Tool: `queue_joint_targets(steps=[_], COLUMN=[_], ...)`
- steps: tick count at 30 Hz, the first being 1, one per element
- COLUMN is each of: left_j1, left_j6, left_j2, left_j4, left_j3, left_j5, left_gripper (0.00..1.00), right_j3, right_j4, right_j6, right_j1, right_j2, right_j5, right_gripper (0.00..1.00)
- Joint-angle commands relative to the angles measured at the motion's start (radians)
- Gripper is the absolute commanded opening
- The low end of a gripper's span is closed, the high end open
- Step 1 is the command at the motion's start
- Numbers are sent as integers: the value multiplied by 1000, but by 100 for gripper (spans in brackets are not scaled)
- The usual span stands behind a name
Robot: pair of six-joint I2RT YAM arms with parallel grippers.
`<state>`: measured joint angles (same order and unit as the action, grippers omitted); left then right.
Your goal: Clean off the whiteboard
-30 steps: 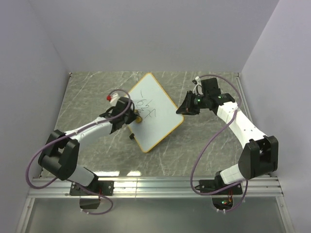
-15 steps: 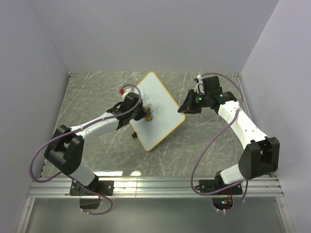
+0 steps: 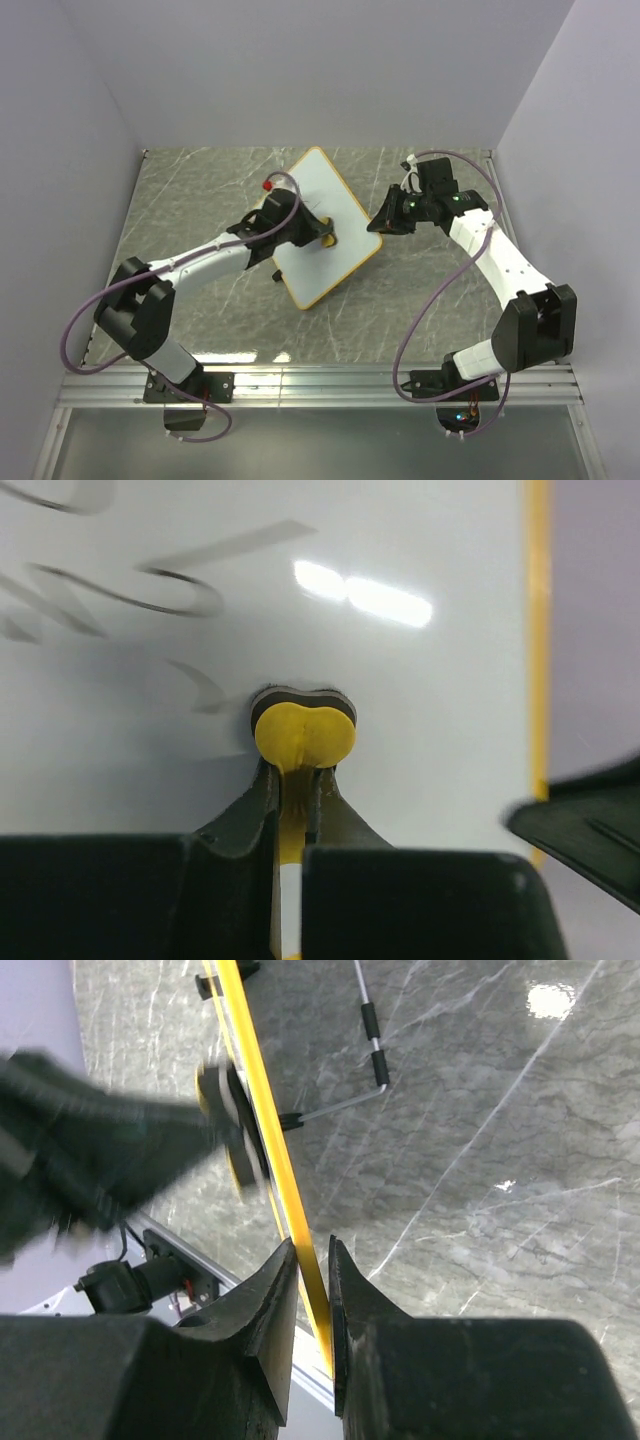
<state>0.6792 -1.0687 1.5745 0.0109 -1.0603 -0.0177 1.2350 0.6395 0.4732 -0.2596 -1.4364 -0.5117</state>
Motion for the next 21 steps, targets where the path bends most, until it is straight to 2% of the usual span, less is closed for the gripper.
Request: queue_joint_targets(steps=[1, 4, 8, 14, 18, 21], left_j1=[-114, -181, -176, -29, 81, 114], left_j6=[44, 98, 215, 303, 257, 208], left_j2=[-11, 27, 107, 194, 251, 259], left_j4=[98, 162, 215, 258, 244, 215], left_j3=[69, 42, -72, -311, -446, -458], left_j5=[15, 16, 1, -137, -228, -243], left_gripper=[0, 0, 0, 0, 0, 0], right_j3=[-11, -23, -28, -40, -45, -42], right_j4=[26, 23, 23, 17, 9, 5], right_j6=[19, 21, 18, 19, 24, 25], right_j1=[-7, -6, -7, -9, -10, -12], right_j2=[51, 63, 67, 65, 59, 54], right_j5=[32, 30, 29, 30, 30, 32], right_gripper=[0, 0, 0, 0, 0, 0])
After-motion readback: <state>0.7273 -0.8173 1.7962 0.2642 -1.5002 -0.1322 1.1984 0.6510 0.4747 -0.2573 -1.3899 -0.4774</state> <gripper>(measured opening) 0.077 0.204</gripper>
